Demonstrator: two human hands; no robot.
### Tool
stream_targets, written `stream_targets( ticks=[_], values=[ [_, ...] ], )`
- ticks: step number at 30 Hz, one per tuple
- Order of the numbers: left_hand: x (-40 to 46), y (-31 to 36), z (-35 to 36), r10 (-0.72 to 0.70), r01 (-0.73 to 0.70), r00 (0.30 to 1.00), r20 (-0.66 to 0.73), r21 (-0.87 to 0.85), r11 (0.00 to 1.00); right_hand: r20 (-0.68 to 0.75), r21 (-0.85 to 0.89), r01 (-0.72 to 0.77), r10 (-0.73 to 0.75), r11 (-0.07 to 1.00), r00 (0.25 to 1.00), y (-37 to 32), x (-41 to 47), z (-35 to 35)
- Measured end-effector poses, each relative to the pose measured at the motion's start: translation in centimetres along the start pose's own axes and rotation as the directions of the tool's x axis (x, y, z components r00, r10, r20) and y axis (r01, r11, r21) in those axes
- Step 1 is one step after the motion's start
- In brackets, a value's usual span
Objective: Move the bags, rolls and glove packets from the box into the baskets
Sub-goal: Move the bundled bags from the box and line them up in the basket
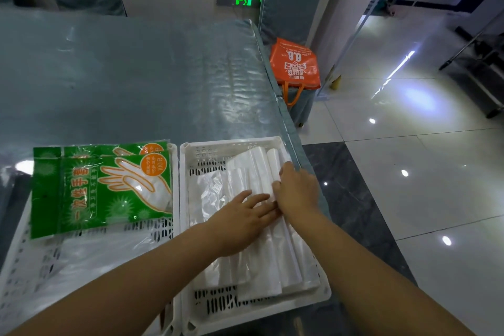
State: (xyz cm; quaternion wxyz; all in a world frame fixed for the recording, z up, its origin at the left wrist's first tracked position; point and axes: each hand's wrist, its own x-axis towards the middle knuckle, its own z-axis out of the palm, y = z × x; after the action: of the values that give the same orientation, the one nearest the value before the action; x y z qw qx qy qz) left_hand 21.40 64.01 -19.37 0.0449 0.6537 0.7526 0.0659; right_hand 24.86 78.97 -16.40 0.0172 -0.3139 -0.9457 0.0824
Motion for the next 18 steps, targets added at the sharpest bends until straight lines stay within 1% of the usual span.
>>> stream_targets(
  ticks=[3,4,5,6,8,10,11,14,16,18],
  values=[
    [0.1,-0.2,-0.1,0.030,-0.031,0.995,-0.092,0.000,1.000,-0.045,0.080,0.009,-0.005,0.997,0.999,0.2,0.4,0.2],
    [0.3,-0.4,-0.2,0.011,-0.010,0.991,-0.133,0.004,1.000,-0.070,0.124,-0.001,0.009,0.992,0.998,0.2,0.4,0.3],
    [0.6,-0.7,-0.3,-0.044,0.043,0.984,-0.172,-0.010,0.999,-0.094,0.166,-0.012,0.028,0.986,0.995,0.1,0.5,0.3],
    [1.0,-1.3,-0.6,-0.129,0.122,0.972,-0.198,-0.049,0.991,-0.111,0.202,-0.024,0.047,0.979,0.993,0.0,0.5,0.4],
    [2.3,-2.8,-1.1,-0.326,0.297,0.921,-0.212,-0.160,0.942,-0.132,0.253,-0.039,0.074,0.967,0.988,-0.1,0.7,0.6],
    [3.5,-4.8,-1.3,-0.476,0.433,0.863,-0.168,-0.238,0.869,-0.139,0.273,-0.051,0.092,0.961,0.986,-0.2,1.0,0.7],
    [4.1,-5.7,-1.3,-0.523,0.480,0.842,-0.131,-0.262,0.838,-0.141,0.267,-0.045,0.085,0.963,0.986,-0.2,1.2,0.8],
    [5.5,-7.6,-1.1,-0.592,0.560,0.805,-0.013,-0.310,0.768,-0.117,0.179,0.036,-0.015,0.983,0.993,0.2,1.7,0.8],
    [6.2,-8.1,-0.7,-0.626,0.596,0.778,0.047,-0.369,0.713,-0.051,0.122,0.099,-0.093,0.988,0.994,0.7,2.0,0.5],
    [6.7,-8.2,-0.6,-0.649,0.612,0.758,0.073,-0.424,0.667,0.011,0.118,0.137,-0.139,0.984,0.990,1.4,2.4,0.1]
  ],
)
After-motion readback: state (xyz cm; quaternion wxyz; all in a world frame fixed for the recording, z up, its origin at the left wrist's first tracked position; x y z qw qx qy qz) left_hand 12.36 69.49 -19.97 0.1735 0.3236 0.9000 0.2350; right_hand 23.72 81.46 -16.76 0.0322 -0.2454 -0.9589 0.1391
